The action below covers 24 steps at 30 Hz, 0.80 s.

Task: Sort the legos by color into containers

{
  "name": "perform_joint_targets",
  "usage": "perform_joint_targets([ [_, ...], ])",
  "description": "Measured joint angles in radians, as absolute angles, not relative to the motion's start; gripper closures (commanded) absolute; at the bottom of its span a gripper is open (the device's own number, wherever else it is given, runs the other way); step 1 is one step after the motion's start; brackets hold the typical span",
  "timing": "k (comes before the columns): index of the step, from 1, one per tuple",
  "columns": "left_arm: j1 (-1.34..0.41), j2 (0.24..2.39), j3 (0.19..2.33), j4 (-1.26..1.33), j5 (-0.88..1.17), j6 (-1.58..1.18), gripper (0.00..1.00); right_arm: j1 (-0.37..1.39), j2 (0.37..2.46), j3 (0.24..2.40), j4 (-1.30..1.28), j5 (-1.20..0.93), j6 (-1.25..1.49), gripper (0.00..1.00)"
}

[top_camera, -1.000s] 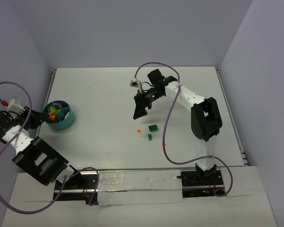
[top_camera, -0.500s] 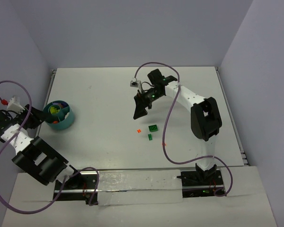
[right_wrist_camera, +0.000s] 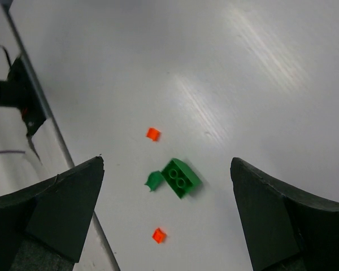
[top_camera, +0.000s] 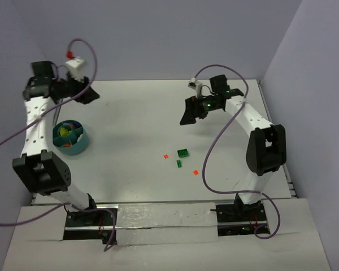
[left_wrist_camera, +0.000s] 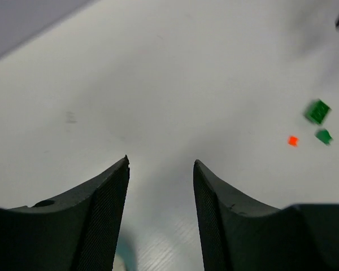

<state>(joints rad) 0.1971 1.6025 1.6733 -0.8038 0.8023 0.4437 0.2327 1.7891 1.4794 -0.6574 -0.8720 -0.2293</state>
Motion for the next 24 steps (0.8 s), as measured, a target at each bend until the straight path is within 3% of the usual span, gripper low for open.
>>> perform_joint_targets([
  [7,-0.265,1.755,1.595,-0.849,0.649,0.497,0.41,0.024,1.639,1.282,-0.61,-0.731,-0.156,0.0],
  [12,-0.539,1.934,1.701,-0.901,0.549,0.483,0.37,-0.067,1.606,1.189,-0.613,-0.686,-0.15,0.0],
  [17,-0.689,2.102,1.836,-0.953,0.453,0.479,0.35,-0.153,1.602,1.172,-0.621,-0.655,-0.171,0.0],
  [24,-0.827,2.167,1.891,-0.977,0.332,0.48,0.33,-0.232,1.602,1.173,-0.642,-0.643,-0.202,0.0],
])
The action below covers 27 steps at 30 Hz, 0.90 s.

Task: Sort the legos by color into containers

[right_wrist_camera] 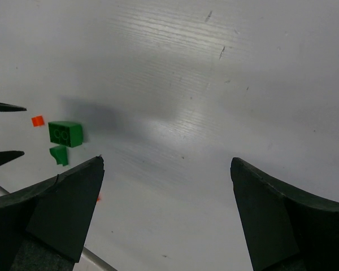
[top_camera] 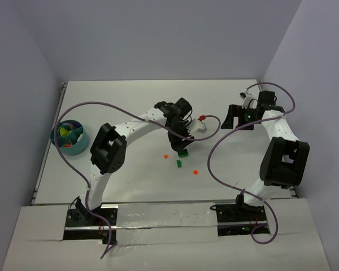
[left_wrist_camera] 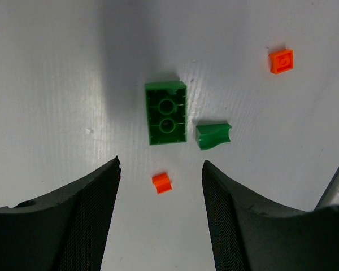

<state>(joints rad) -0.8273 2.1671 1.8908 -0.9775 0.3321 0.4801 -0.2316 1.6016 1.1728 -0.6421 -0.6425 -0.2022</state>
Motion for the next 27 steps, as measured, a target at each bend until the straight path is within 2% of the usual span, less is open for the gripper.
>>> perform_joint_targets([
  [27,-0.959,2.318,1.933,-0.953,0.133,0.447,0.35,-0.3,1.552,1.203,-0.722,-0.695,-0.295,0.0],
])
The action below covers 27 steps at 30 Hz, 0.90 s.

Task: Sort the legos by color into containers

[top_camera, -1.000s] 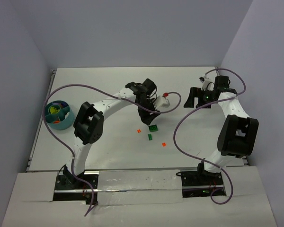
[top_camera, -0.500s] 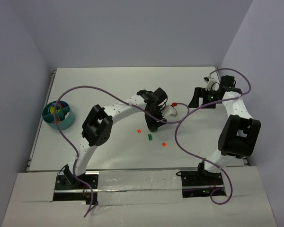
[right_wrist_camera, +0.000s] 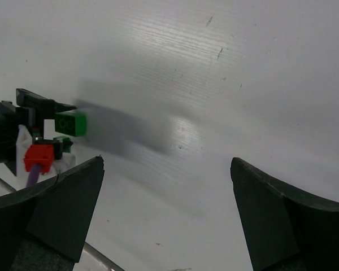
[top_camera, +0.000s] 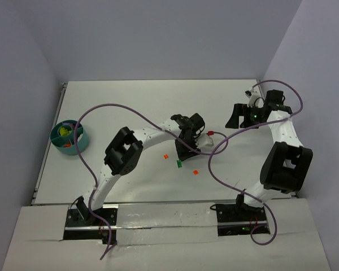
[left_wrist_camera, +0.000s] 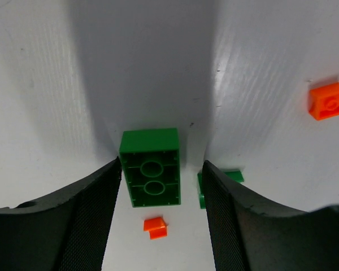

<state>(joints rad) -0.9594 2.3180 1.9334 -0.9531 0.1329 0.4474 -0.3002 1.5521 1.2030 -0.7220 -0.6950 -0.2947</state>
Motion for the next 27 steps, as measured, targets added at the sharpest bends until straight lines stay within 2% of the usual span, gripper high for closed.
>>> perform_joint_targets([
  [2,-0.964,2.329,1.949,-0.947,0.118,0.447,0.4,-0.305,1.538,1.201,-0.726,-0.701,-0.303,0.0],
  [8,-0.976,2.341,1.962,-0.926,0.086,0.447,0.63,-0.318,1.517,1.185,-0.744,-0.718,-0.332,0.0],
  [12,-0.983,2.341,1.961,-0.926,0.073,0.442,0.85,-0.32,1.516,1.171,-0.752,-0.732,-0.344,0.0],
  [13,-0.983,2.341,1.961,-0.926,0.073,0.44,0.96,-0.32,1.516,1.167,-0.754,-0.736,-0.347,0.0],
  [14,-0.982,2.341,1.961,-0.926,0.073,0.437,0.99,-0.321,1.516,1.164,-0.754,-0.741,-0.349,0.0],
  [21,-0.922,2.326,1.996,-0.971,0.13,0.376,1.0,-0.31,1.516,1.163,-0.739,-0.773,-0.325,0.0],
  [27,-0.657,2.091,1.943,-0.937,0.194,0.262,1.0,-0.198,1.517,1.164,-0.687,-0.763,-0.266,0.0],
])
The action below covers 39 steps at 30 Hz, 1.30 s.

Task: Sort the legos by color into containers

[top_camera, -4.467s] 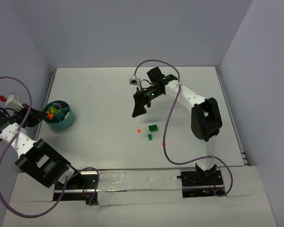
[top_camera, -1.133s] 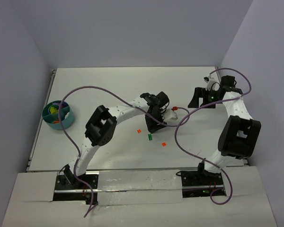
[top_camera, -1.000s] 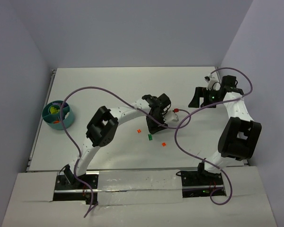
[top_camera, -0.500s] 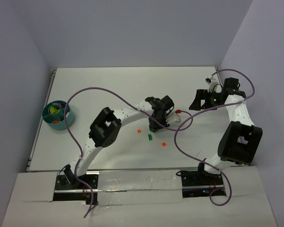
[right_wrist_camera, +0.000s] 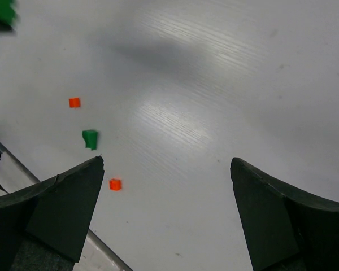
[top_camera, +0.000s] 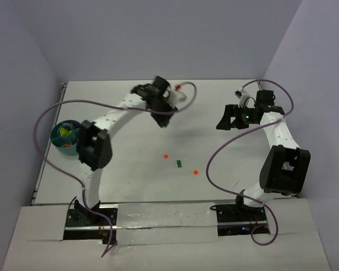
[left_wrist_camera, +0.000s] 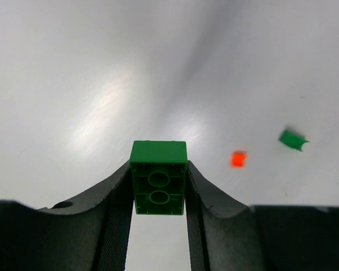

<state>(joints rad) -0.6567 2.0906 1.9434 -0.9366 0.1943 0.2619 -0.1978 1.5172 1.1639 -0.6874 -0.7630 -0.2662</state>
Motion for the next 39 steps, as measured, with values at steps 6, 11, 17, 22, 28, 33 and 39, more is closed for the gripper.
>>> perform_joint_targets([
  [6,-0.296,1.634,1.729,-0.764,0.19,0.125,1.0,-0.062,1.566,1.206,-0.656,-0.739,-0.228,0.0],
  [11,-0.023,1.361,1.561,-0.735,0.166,0.105,1.0,0.039,1.649,1.311,-0.652,-0.692,-0.235,0.0],
  [17,0.301,1.404,1.566,-0.838,0.291,0.204,1.0,0.104,1.717,1.368,-0.652,-0.673,-0.251,0.0],
  [22,0.445,1.517,1.573,-0.955,0.346,0.308,1.0,0.116,1.765,1.374,-0.651,-0.671,-0.252,0.0],
  [28,0.474,1.622,1.665,-1.04,0.347,0.383,1.0,0.126,1.786,1.375,-0.651,-0.67,-0.253,0.0],
  [33,0.516,1.697,1.723,-1.044,0.327,0.419,1.0,0.129,1.786,1.375,-0.651,-0.67,-0.256,0.0],
  [39,0.542,1.742,1.723,-1.059,0.259,0.477,0.96,0.132,1.779,1.374,-0.651,-0.67,-0.256,0.0],
])
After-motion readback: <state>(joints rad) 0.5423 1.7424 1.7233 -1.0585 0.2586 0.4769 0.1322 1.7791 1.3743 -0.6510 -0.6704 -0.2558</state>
